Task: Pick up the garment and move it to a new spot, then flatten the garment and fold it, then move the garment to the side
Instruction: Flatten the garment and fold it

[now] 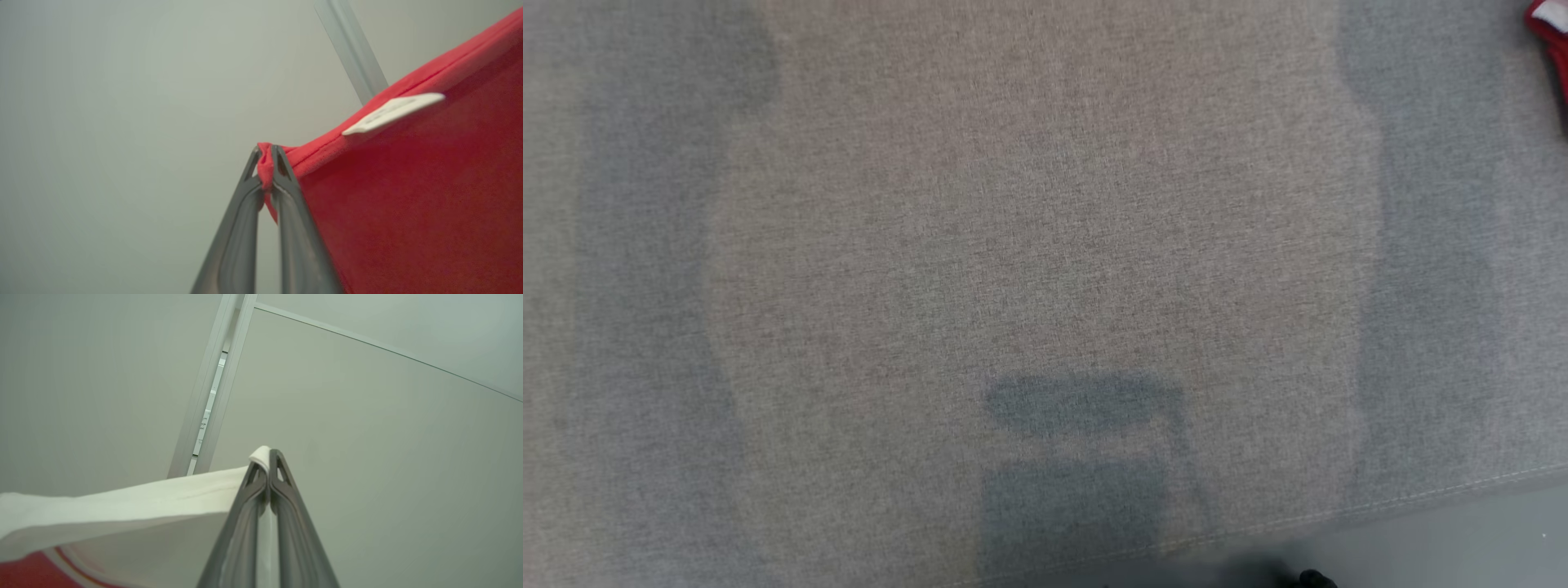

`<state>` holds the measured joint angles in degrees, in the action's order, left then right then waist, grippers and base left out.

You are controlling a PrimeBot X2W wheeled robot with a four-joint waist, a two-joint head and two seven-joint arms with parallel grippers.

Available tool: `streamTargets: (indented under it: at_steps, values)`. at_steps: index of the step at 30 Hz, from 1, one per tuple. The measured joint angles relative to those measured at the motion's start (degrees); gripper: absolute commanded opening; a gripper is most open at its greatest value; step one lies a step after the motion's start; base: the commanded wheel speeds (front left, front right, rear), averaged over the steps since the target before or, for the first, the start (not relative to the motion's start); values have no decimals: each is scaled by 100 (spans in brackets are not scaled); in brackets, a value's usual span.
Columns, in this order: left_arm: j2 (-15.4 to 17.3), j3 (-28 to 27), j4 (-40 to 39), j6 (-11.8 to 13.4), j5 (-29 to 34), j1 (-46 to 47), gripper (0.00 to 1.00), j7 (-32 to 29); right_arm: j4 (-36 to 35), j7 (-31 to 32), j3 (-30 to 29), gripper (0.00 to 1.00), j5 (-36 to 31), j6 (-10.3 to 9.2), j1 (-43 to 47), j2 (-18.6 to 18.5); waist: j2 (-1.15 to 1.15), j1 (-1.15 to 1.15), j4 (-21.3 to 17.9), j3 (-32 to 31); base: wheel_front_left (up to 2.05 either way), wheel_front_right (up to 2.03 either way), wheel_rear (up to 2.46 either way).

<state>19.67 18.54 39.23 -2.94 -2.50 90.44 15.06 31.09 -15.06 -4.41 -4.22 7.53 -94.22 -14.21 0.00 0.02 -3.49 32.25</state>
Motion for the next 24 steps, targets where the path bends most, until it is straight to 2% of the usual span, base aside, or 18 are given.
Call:
streamTargets:
  at_steps: [5,8,12,14,16,19,24]
  values:
    - [107,-160,-37,-41,-190,-380,0,7,-60,0,21,0,157,1,408,-48,0,0,-53,339,0,0,0]
    - [69,-210,-146,-67,-319,-883,0,7,-197,0,256,0,570,0,820,-157,0,-1,-73,571,0,0,0]
    - [41,-483,-343,-58,-515,-1946,0,7,-637,2,812,0,1373,0,1977,-214,0,0,-97,796,0,0,0]
    - [22,-567,-404,-47,-559,-2266,0,7,-789,3,928,0,1550,1,2298,-229,0,0,-110,806,0,0,0]
    - [-68,-727,-575,-25,-648,-2848,0,7,-1143,2,1133,0,1862,1,2915,-342,0,-1,-121,773,0,0,0]
    - [-274,-1082,-795,32,-816,-3691,0,8,-1526,2,1104,0,2248,1,3872,-464,0,-1,-137,652,0,0,0]
    - [-726,-1599,-1009,8,-893,-5104,0,15,-1706,2,750,0,2593,3,5522,-495,0,-2,-162,248,0,0,0]
